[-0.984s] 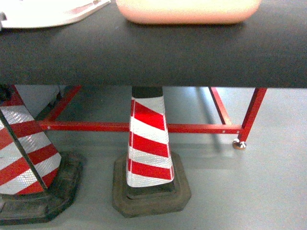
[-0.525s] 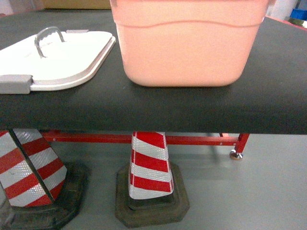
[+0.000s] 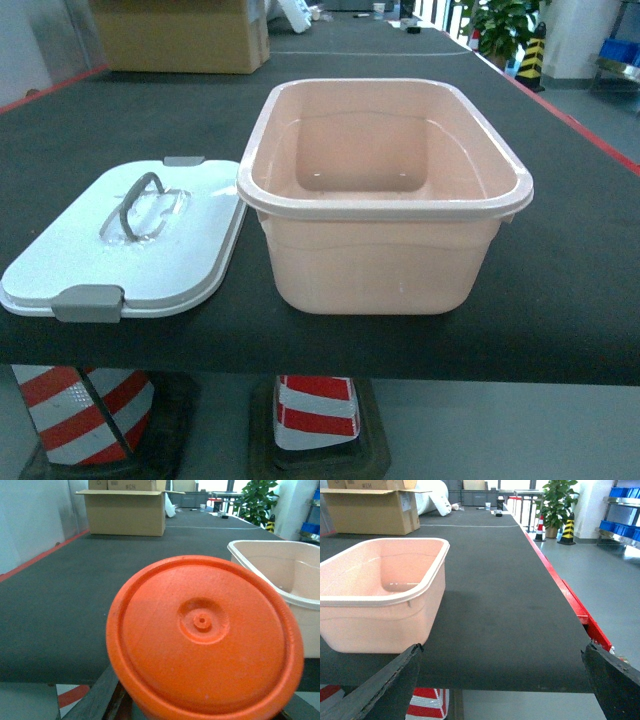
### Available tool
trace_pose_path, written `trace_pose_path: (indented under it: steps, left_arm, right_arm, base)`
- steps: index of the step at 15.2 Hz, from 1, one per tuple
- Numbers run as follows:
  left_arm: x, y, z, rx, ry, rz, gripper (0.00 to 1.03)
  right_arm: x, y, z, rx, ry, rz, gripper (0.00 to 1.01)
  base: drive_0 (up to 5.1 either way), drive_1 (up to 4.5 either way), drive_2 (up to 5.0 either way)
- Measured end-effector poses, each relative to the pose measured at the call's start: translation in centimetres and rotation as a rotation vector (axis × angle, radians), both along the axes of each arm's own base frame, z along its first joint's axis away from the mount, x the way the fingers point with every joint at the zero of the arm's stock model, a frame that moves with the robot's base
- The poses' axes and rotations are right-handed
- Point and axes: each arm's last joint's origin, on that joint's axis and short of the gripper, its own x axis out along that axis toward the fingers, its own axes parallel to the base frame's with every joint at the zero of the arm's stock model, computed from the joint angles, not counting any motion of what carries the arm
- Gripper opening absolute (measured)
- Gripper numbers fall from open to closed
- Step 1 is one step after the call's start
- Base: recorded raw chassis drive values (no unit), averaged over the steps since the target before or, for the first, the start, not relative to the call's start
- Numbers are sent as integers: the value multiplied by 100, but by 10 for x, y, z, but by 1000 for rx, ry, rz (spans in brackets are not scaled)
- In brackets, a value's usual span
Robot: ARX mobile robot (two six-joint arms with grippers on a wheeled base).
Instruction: Pick capacitor and pack into box
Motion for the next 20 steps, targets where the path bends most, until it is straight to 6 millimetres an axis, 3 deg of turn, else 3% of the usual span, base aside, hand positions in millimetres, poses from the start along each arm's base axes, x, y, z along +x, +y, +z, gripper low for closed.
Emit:
trace_pose_path:
  steps: [15,17,20]
  left_arm:
    - [2,0,1,19,1,36,44]
    - [34,-7,19,61,-46,67,44]
    - [109,-43,57,24,-142,-48,44]
  right_arm:
    - [0,0,0,0,5,0,98]
    - [0,0,0,0,5,0,98]
    - [0,0,0,0,5,0,98]
  base:
    - [0,0,0]
    - [0,0,0]
    - [0,0,0]
